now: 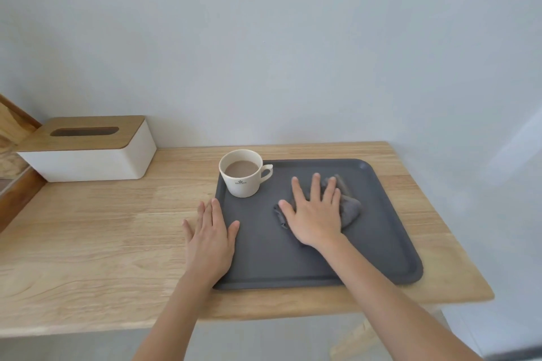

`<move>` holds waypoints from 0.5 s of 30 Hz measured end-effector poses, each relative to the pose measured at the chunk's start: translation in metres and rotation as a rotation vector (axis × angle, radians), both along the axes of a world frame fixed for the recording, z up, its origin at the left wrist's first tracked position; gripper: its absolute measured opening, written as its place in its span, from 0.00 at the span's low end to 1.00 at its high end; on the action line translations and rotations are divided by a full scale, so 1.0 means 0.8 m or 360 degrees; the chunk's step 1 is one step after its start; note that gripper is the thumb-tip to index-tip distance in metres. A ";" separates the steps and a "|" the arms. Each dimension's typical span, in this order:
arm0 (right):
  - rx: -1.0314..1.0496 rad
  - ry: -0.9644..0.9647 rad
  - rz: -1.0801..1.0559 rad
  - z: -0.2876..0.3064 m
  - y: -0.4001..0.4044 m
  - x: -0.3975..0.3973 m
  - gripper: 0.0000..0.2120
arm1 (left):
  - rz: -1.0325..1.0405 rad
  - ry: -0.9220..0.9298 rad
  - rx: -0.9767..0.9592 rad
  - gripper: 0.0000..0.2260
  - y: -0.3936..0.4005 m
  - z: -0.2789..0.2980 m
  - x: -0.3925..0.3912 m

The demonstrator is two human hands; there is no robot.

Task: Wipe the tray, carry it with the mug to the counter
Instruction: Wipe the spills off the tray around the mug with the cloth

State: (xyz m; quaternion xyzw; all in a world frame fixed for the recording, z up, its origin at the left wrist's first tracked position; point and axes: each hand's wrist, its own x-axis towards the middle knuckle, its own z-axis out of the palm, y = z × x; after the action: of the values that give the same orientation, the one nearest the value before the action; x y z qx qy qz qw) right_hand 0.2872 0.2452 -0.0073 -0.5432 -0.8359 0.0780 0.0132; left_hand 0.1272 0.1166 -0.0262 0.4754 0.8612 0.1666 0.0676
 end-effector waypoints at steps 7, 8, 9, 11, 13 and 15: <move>0.0144 0.0124 0.0464 -0.002 -0.024 0.065 0.43 | 0.0028 0.0057 -0.0042 0.30 0.000 0.000 0.000; 0.0181 0.0070 0.0299 -0.004 -0.010 0.076 0.45 | 0.0022 0.0050 -0.0041 0.30 0.000 0.000 0.000; 0.0180 0.0018 0.0120 -0.005 0.009 0.082 0.47 | 0.0016 0.0041 -0.0040 0.30 0.001 0.000 0.000; 0.0123 -0.0031 -0.0102 -0.002 0.048 0.076 0.48 | 0.0005 0.0025 -0.0039 0.30 0.001 0.001 0.000; 0.0097 -0.0009 -0.0100 0.000 0.074 0.052 0.47 | -0.0001 0.0014 -0.0044 0.30 0.000 0.002 0.000; 0.0096 0.0029 0.0021 -0.001 0.076 0.022 0.45 | 0.0004 0.0021 -0.0051 0.30 0.000 0.002 0.000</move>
State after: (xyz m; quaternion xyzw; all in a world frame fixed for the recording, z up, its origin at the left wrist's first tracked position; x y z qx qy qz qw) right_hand 0.3050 0.3058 -0.0078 -0.5363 -0.8413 0.0579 0.0367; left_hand 0.1269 0.1168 -0.0246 0.4743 0.8648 0.1498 0.0693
